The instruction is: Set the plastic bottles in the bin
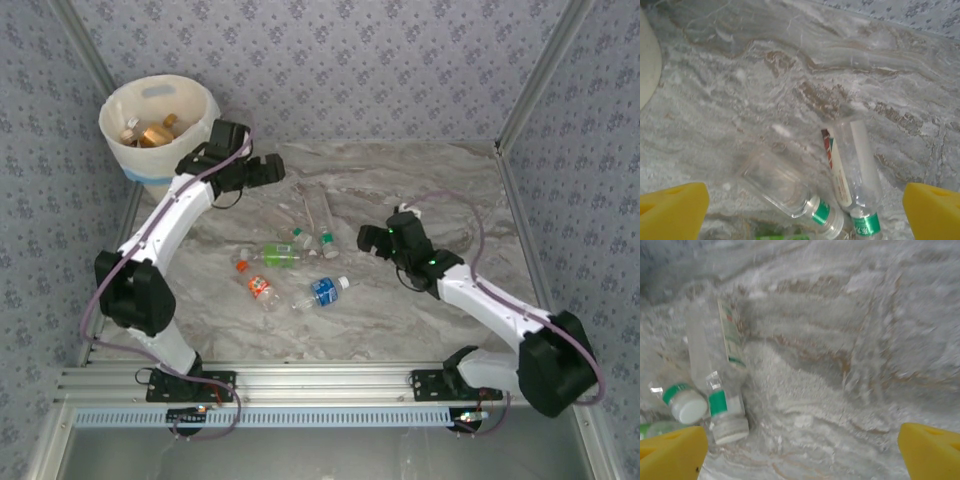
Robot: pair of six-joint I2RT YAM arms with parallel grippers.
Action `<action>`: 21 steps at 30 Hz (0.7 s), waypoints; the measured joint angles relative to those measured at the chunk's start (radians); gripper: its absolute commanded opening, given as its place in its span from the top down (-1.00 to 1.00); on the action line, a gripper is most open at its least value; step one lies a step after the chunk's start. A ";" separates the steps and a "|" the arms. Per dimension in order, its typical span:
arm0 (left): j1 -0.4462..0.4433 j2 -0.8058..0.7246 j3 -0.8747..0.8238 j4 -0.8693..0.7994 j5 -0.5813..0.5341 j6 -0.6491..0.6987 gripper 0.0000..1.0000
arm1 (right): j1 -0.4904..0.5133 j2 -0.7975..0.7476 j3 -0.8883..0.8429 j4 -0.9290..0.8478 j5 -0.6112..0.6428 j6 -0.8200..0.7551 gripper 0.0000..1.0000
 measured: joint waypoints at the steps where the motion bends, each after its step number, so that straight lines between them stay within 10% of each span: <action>1: 0.000 -0.031 -0.039 0.014 0.001 -0.011 -0.99 | 0.022 0.037 0.009 0.000 -0.003 0.000 -0.97; 21: 0.085 -0.255 -0.310 0.100 0.006 -0.085 -0.99 | 0.173 0.585 0.398 -0.081 0.024 0.002 -0.45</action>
